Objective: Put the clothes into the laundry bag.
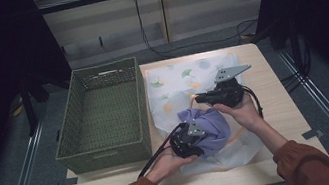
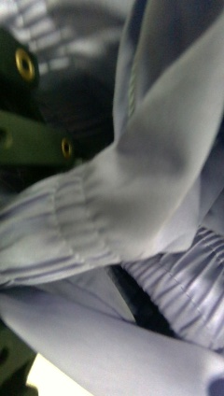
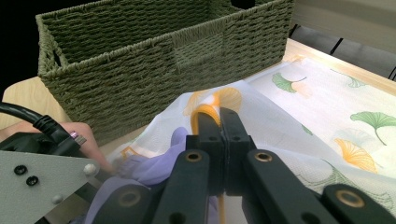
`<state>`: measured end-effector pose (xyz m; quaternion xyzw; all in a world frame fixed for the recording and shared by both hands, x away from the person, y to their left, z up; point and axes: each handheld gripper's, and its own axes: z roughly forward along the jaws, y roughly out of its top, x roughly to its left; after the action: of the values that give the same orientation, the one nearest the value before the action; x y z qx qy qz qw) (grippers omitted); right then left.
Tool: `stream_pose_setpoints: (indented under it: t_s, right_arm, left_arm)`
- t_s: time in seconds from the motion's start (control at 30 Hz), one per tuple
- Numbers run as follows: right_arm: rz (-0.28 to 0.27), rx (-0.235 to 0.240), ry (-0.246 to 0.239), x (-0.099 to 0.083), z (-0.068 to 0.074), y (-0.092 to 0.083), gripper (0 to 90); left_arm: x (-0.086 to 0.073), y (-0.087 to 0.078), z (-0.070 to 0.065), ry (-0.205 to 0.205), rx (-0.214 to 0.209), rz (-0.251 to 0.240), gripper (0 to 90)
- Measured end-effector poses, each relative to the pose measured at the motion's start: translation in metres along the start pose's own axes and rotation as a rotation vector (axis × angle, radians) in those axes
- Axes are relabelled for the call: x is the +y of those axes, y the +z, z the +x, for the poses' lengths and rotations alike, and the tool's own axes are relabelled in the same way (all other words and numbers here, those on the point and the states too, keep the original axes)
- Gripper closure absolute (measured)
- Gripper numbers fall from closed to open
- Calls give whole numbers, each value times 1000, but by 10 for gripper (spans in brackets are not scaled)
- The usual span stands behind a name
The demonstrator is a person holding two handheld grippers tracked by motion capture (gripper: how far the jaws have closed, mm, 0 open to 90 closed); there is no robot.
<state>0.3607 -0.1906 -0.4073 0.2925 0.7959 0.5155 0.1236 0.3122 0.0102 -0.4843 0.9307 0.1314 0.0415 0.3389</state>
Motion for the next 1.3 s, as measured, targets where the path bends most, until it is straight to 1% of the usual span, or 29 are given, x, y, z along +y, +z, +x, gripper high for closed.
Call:
stream_pose_setpoints:
  t_s: [0.03, 0.1, 0.13, 0.17, 0.2, 0.23, 0.27, 0.3, 0.37, 0.4, 0.43, 0.47, 0.5, 0.57, 0.6, 0.67, 0.7, 0.73, 0.83, 0.87, 0.93, 0.97, 1.0, 1.03, 1.1, 1.2, 1.23, 1.27, 1.3]
  right_arm:
    - [1, 0, -1, 0, 0, 0, 897]
    - [-1, 0, -2, 0, 0, 0, 897]
    - [0, -3, -3, 0, -1, 0, 897]
    - [0, -3, -2, 0, -1, 0, 897]
    - [-2, -1, 1, 0, -1, 0, 897]
    - [-1, -1, 1, 0, -1, -1, 897]
    - [-2, 0, 2, 0, -1, -1, 897]
    - [-1, 0, 2, 0, -1, 0, 897]
    - [1, -3, -1, 0, -1, 0, 897]
    - [1, -3, -3, 0, -1, 0, 897]
    - [0, -1, -2, 0, -1, 0, 897]
    - [1, 1, 0, -1, -1, 0, 897]
    - [1, 2, -2, -1, -2, 0, 897]
    - [5, -3, 3, -1, -2, 0, 897]
    - [6, -3, 3, -1, -2, 0, 897]
    - [9, -3, 0, -2, -2, 1, 897]
    - [13, -1, -1, -2, -2, 1, 897]
    - [16, 4, -4, -2, -1, 2, 897]
    - [27, 7, -10, -3, -1, 5, 897]
    - [29, 9, -11, -3, 0, 5, 897]
    - [34, 14, -12, -3, 0, 6, 897]
    - [36, 14, -12, -3, 0, 6, 897]
    - [37, 17, -10, -3, 0, 7, 897]
    - [38, 21, -10, -4, 0, 7, 897]
    - [40, 20, -14, -4, 1, 8, 897]
    - [39, 23, -15, -4, 1, 8, 896]
    - [39, 22, -15, -4, 1, 7, 897]
    - [39, 23, -13, -4, 1, 7, 896]
    - [39, 22, -12, -4, 1, 7, 896]
  left_arm:
    - [0, -2, 1, 16, -12, 9, 576]
    - [1, -3, 0, -27, -27, -13, 510]
    - [1, -5, 1, -16, -29, -8, 490]
    - [2, -6, 0, -42, -29, -16, 460]
    - [2, -7, -1, -44, -27, -36, 438]
    - [3, -10, 1, -41, -33, -30, 411]
    - [4, -11, 1, -41, -21, -43, 387]
    - [3, -14, 1, -62, -27, -50, 365]
    - [4, -19, 4, -70, -33, -39, 344]
    - [4, -19, 4, -84, -32, -63, 343]
    - [5, -22, 4, -91, -33, -58, 323]
    - [6, -26, 5, -71, -37, -54, 302]
    - [7, -28, 4, -82, -32, -66, 296]
    - [9, -33, 4, -75, -34, -87, 286]
    - [9, -36, 4, -62, -38, -83, 285]
    - [8, -41, 4, -62, -39, -91, 298]
    - [8, -44, 3, -73, -28, -101, 305]
    - [8, -47, 4, -66, -23, -100, 310]
    - [7, -54, 6, -71, -33, -144, 343]
    - [7, -57, 6, -74, -38, -154, 371]
    - [7, -59, 5, -51, -48, -169, 485]
    - [8, -59, 4, -48, -48, -176, 508]
    - [9, -57, 3, -55, -54, -176, 507]
    - [9, -55, 3, -38, -50, -158, 502]
    - [8, -49, 3, -46, -43, -147, 452]
    - [5, -37, 6, -56, -60, -68, 328]
    - [3, -34, 7, -47, -51, -40, 286]
    - [2, -32, 6, -54, -47, -29, 263]
    - [1, -28, 6, -43, -52, -20, 257]
